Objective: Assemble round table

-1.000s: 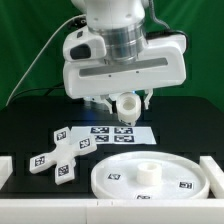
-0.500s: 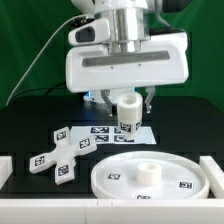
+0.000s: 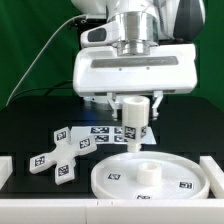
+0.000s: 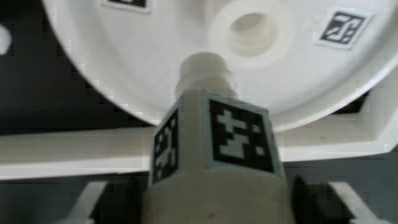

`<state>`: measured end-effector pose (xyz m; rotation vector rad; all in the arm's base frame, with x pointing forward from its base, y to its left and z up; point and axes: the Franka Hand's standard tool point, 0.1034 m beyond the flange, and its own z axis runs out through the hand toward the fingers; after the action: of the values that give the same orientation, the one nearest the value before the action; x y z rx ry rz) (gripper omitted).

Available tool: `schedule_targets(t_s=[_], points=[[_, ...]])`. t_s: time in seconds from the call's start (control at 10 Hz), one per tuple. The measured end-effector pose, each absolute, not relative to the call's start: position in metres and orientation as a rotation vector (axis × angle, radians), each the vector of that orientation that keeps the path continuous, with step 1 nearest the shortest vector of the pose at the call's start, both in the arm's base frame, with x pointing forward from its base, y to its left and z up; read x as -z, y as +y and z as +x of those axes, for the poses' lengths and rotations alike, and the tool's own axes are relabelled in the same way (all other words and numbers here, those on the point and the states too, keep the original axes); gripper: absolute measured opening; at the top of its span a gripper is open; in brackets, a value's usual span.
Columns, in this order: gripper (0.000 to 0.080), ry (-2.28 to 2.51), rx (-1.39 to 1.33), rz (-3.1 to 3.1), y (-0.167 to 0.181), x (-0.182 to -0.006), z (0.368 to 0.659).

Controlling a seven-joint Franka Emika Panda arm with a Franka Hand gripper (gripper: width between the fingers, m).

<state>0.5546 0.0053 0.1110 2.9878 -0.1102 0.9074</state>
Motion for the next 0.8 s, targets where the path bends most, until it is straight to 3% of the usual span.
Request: schedule_targets(t_s=[0.3,0.6,0.8], points=[[0.0403,-0.078,-0.807,3.046,0.03,-0.09,0.545],[0.0403,-0.049,-0.829,3.055,0.048,-0.088,0.554],[0.0403,-0.056,-0.818,3.049,0.04,-0.084,0.555]])
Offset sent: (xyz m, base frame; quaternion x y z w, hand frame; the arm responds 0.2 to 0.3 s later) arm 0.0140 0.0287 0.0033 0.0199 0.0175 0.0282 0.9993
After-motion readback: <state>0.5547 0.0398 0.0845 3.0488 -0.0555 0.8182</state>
